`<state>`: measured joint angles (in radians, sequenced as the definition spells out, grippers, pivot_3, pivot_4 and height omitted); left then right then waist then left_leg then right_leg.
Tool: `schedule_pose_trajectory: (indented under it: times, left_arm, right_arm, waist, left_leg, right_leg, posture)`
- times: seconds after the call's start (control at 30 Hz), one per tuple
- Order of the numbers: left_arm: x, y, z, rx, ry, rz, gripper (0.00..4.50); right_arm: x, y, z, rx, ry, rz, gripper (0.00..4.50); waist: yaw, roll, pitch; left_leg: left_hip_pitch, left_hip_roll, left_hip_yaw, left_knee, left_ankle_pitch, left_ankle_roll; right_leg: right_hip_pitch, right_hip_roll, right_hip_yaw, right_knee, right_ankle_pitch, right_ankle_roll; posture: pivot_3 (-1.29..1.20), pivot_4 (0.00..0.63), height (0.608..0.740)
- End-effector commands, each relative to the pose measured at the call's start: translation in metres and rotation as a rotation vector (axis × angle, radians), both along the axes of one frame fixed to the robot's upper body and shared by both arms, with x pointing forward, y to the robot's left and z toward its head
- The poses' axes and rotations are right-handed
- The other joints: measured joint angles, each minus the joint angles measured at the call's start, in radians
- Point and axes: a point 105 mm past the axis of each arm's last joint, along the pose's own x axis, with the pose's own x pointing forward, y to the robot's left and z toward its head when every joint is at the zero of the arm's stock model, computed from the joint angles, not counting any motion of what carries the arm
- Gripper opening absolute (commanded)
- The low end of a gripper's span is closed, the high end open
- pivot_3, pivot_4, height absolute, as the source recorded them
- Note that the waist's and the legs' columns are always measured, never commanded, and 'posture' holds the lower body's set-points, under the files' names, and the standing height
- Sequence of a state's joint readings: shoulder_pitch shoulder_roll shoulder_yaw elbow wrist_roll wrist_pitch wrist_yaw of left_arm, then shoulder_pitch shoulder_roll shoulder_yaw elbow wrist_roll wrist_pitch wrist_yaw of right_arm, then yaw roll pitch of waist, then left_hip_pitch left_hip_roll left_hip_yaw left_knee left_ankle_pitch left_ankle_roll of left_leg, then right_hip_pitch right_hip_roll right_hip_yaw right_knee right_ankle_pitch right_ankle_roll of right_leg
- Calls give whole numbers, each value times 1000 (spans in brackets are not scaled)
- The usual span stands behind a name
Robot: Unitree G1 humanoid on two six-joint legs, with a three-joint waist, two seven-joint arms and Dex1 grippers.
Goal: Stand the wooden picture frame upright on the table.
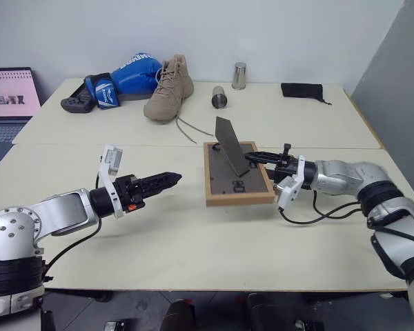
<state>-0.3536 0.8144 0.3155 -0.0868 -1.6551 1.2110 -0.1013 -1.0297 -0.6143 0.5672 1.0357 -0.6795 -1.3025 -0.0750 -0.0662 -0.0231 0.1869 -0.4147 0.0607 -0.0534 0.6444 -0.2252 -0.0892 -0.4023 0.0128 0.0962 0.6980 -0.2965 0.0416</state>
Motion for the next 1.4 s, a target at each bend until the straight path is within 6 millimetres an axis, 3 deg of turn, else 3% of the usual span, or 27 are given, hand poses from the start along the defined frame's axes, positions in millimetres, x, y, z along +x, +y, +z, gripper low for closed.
schedule_pose_trajectory:
  times: [0.03,0.17,0.3,0.5,0.93,1.2,1.27,1.4]
  left_arm:
    - [2,-2,11,320,-245,17,4500]
    - [1,-10,24,370,-394,21,4500]
    - [-4,-19,18,559,-519,-30,4500]
    - [1,-9,18,619,-586,22,4500]
    - [-7,-10,6,639,-577,10,4500]
    - [-2,-12,3,636,-576,1,4500]
    - [0,-13,2,636,-577,-2,4500]
    - [3,-13,-1,645,-573,-13,4500]
  right_arm:
    - [16,5,15,177,384,-83,1293]
    - [24,13,22,296,854,-30,1293]
    - [28,25,27,389,1251,31,1293]
    - [30,34,13,358,1526,39,1293]
    - [24,21,-19,188,1621,-18,1293]
    - [24,22,-23,238,1685,-22,1293]
    - [24,21,-23,246,1691,-26,2007]
    - [24,15,-24,249,1686,-45,2893]
  waist:
    - [-1,0,0]
    - [6,3,2]
    - [8,3,2]
    - [9,3,2]
    - [9,3,2]
    - [9,3,2]
    - [9,3,2]
    - [9,3,2]
  left_leg:
    - [0,0,0,0,0,0]
    - [0,1,0,0,1,-1]
    - [0,2,-1,-1,-1,2]
    - [-1,2,1,-1,-1,2]
    - [-2,2,2,-1,-2,3]
    - [-2,2,1,-1,-2,3]
    - [-2,2,1,-1,-2,3]
    - [-2,2,1,-1,-2,3]
  right_leg:
    - [0,0,0,0,0,0]
    - [1,-1,-1,0,0,0]
    - [-1,1,-1,1,0,0]
    - [-3,2,0,0,0,0]
    - [-3,2,0,-1,0,0]
    - [-3,2,0,0,0,0]
    - [-3,2,0,0,0,0]
    - [-3,2,0,0,0,0]
  posture:
    - [0,150,740]
    - [0,150,740]
    - [0,150,740]
    - [0,150,740]
    - [0,150,740]
    - [0,150,740]
    - [0,150,740]
    - [0,150,740]
